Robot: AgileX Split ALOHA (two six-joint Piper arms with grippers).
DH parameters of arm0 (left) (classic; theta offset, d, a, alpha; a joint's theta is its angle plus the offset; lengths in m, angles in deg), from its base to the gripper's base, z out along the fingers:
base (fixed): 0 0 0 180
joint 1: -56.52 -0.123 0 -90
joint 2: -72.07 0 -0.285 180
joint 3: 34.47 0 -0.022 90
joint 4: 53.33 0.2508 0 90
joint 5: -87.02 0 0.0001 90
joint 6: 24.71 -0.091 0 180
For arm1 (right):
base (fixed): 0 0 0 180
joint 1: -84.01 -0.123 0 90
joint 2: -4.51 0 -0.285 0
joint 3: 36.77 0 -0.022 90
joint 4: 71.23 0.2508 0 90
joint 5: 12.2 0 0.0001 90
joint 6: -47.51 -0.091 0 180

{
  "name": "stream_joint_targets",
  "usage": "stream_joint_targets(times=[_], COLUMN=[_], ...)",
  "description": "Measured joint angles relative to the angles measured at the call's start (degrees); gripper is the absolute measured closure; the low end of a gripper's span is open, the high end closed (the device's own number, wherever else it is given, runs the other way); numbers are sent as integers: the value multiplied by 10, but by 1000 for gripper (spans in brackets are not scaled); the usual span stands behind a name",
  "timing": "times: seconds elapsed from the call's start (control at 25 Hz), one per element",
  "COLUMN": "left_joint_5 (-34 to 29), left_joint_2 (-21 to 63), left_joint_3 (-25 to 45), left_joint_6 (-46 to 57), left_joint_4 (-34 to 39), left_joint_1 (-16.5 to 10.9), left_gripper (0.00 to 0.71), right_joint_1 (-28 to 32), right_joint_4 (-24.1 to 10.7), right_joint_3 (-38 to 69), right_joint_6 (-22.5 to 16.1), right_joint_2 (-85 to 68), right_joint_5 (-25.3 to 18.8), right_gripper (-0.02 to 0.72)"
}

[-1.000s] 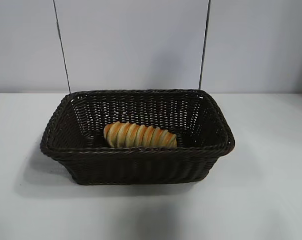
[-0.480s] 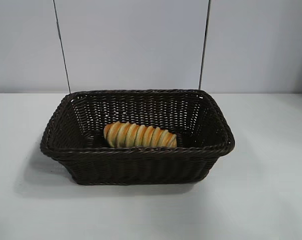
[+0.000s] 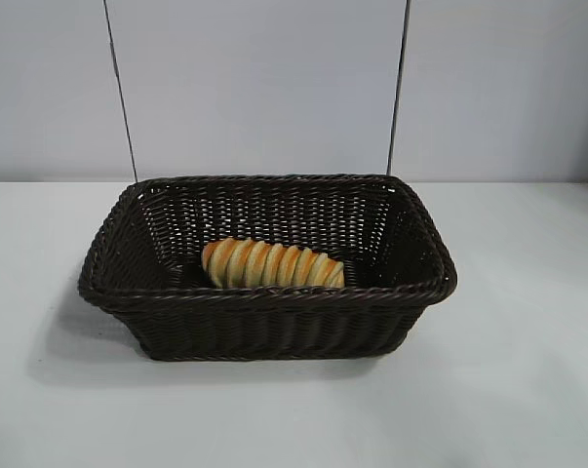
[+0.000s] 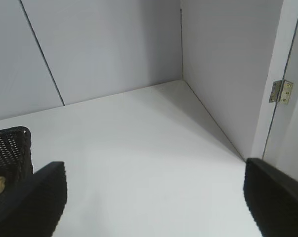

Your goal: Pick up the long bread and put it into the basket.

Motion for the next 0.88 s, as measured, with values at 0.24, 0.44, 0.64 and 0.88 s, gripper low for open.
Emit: stream_joint_targets(times=[0.24,0.44,0.64,0.88], left_joint_5=[0,0,0,0], left_joint_2=[0,0,0,0], left_joint_3=[0,0,0,0], left_joint_6=[0,0,0,0], left_joint_4=[0,0,0,0], left_joint_1=[0,0,0,0], left_gripper=[23,23,23,23], right_joint_1=[0,0,0,0], right_joint_4=[23,26,27,27], right_joint_3=[29,43,43,43], right_joint_6=[62,85,86,87], right_joint_2=[1,1,1,1], right_joint_5=[17,34,35,35], right_gripper=[8,8,8,8])
